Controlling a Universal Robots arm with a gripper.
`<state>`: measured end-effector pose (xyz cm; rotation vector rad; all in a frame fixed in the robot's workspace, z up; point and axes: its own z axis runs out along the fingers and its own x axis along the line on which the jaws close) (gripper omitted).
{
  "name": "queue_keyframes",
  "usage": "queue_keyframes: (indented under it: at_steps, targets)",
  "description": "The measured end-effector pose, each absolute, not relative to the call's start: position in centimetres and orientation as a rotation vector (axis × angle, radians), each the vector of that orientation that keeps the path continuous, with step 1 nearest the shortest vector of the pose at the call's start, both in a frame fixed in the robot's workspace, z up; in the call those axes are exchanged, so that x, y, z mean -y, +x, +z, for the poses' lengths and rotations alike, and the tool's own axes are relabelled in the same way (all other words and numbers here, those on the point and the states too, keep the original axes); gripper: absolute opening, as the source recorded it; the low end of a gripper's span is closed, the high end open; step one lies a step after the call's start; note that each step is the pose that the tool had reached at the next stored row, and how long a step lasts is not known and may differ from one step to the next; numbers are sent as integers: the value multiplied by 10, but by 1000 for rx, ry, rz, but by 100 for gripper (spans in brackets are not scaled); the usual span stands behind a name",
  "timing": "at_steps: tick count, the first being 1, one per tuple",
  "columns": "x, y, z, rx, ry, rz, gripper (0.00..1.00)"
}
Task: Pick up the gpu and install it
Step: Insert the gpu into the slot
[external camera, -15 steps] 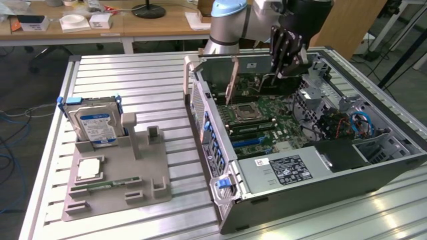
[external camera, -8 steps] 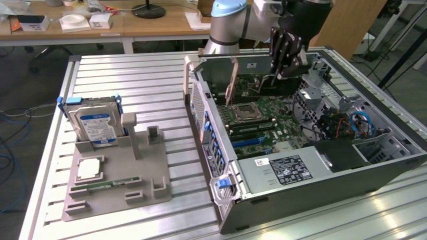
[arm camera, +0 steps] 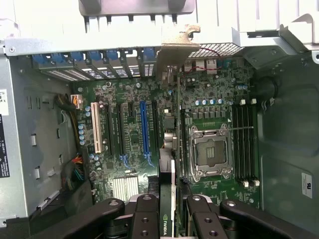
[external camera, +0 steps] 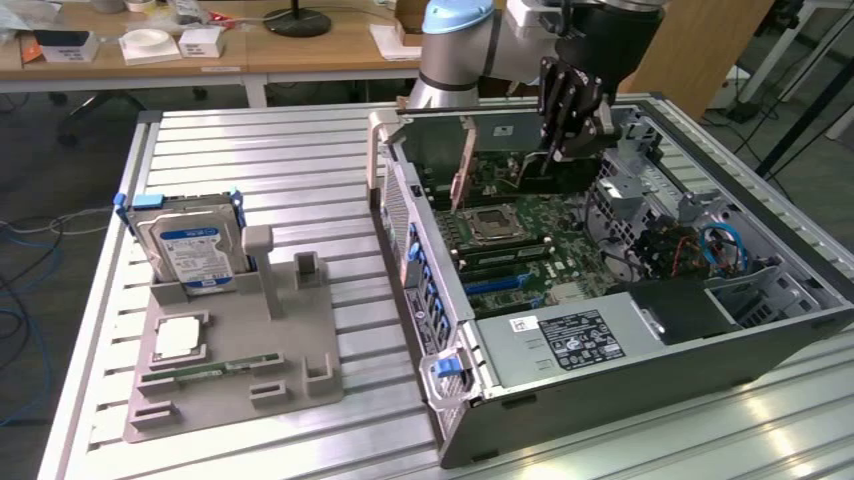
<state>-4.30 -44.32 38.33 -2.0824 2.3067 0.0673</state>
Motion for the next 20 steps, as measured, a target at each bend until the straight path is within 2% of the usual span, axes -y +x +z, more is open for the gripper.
queue_keyframes:
  at_steps: [20]
  targets:
    - [444,-43,376,-2301,-2089,67,26]
